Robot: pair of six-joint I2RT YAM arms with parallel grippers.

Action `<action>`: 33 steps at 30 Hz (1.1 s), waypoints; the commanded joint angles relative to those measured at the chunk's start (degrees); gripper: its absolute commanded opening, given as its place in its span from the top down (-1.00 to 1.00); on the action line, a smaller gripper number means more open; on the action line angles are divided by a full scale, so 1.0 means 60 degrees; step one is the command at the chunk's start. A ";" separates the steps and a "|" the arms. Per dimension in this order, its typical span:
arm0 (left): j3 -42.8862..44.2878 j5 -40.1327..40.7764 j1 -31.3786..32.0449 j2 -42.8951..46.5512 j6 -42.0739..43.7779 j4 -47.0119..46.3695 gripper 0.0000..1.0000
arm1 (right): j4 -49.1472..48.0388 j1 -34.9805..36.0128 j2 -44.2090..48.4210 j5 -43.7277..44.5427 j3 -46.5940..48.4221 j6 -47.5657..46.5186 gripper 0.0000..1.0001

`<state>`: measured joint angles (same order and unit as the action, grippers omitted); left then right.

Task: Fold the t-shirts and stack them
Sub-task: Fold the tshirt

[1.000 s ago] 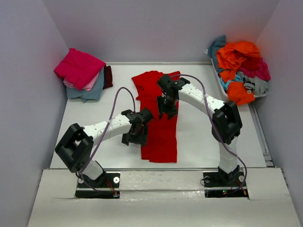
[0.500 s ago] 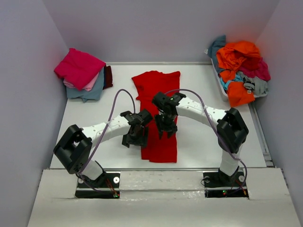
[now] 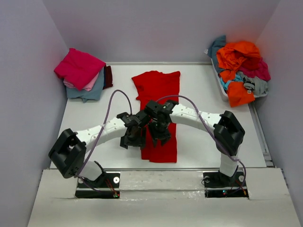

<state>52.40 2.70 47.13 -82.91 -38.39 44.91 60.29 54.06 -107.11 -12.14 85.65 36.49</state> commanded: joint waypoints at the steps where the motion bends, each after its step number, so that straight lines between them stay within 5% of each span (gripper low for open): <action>1: 0.0464 0.1609 0.0040 0.1073 -0.1025 0.0291 -0.58 | -0.0131 0.0847 -0.0575 -0.0188 0.0037 0.0377 0.03; 13: 0.1929 0.3708 -0.0839 0.2816 -0.1379 0.1113 -0.60 | -0.0440 0.1623 -0.1557 -0.0364 0.0257 0.0715 0.04; 33: 0.1623 0.3988 -0.0839 0.4385 -0.1658 0.1393 -0.60 | -0.0236 0.1888 -0.2056 0.0103 0.0754 0.1052 0.12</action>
<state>61.49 23.81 41.93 -58.24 -46.89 53.80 57.10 64.60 -119.31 -13.80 86.83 42.06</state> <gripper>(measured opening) 0.800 0.453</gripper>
